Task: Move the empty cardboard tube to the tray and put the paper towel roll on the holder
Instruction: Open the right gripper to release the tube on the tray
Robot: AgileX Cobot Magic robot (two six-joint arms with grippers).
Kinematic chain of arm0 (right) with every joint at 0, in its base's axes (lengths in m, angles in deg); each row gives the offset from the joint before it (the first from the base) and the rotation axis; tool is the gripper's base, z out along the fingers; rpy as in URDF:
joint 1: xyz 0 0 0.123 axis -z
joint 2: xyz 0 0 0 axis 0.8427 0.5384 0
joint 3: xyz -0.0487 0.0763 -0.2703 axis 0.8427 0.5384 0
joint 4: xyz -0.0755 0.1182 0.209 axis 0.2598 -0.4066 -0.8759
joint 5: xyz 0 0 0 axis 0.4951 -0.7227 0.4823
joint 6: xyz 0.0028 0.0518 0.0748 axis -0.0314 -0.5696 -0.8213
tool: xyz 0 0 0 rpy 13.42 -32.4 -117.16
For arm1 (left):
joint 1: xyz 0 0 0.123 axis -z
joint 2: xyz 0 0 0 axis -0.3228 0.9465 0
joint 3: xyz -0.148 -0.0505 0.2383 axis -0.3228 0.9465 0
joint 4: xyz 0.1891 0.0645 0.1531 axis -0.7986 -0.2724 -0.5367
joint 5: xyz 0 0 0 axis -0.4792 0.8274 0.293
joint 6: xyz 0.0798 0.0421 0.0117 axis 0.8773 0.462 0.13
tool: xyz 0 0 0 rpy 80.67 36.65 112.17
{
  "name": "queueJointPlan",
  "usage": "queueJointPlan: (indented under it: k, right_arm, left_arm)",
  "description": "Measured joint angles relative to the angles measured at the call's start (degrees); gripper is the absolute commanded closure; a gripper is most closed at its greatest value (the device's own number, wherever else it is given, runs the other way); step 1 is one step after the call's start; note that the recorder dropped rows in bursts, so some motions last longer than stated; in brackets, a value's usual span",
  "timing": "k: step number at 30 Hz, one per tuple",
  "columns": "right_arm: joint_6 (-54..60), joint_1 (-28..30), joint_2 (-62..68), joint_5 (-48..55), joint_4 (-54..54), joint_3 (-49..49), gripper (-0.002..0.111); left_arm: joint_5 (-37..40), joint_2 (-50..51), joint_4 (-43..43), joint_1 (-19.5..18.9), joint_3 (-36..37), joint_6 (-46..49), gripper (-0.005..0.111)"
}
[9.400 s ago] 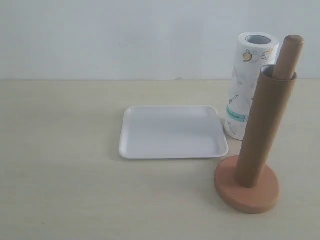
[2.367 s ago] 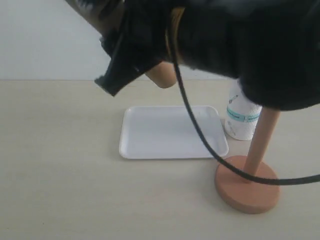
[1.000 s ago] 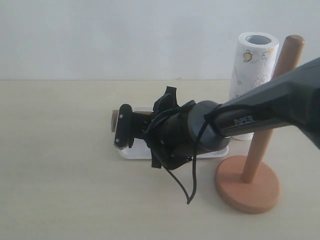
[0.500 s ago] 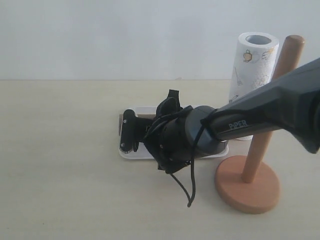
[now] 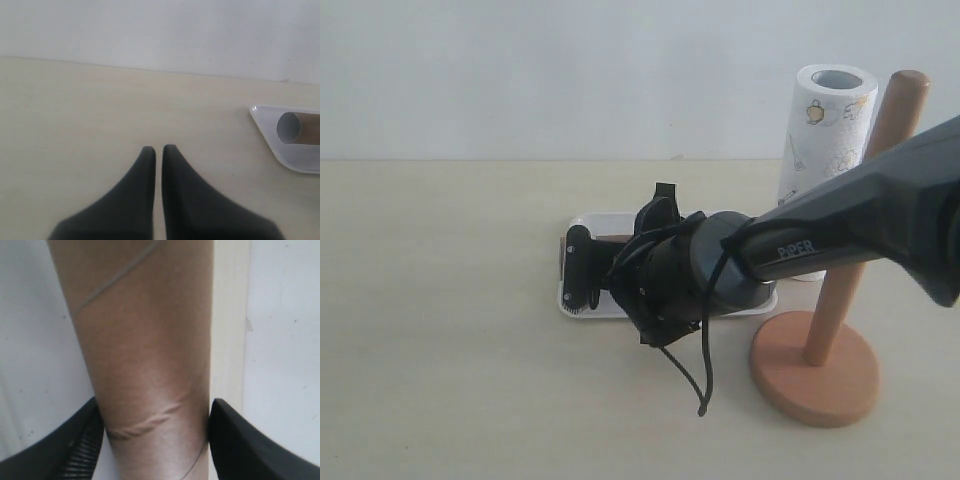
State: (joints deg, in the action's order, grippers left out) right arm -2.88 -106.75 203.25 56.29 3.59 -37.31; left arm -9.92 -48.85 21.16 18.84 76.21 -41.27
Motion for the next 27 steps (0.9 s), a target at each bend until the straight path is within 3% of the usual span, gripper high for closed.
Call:
queueJointPlan:
  k: [2,27]
  right_arm:
    - [0.0,0.0,0.0,0.0,0.0,0.0,0.035]
    - [0.9,0.0,0.0,3.9,-0.7,0.0,0.035]
  left_arm:
    - [0.0,0.0,0.0,0.0,0.0,0.0,0.103]
    - [0.0,0.0,0.0,0.0,0.0,0.0,0.103]
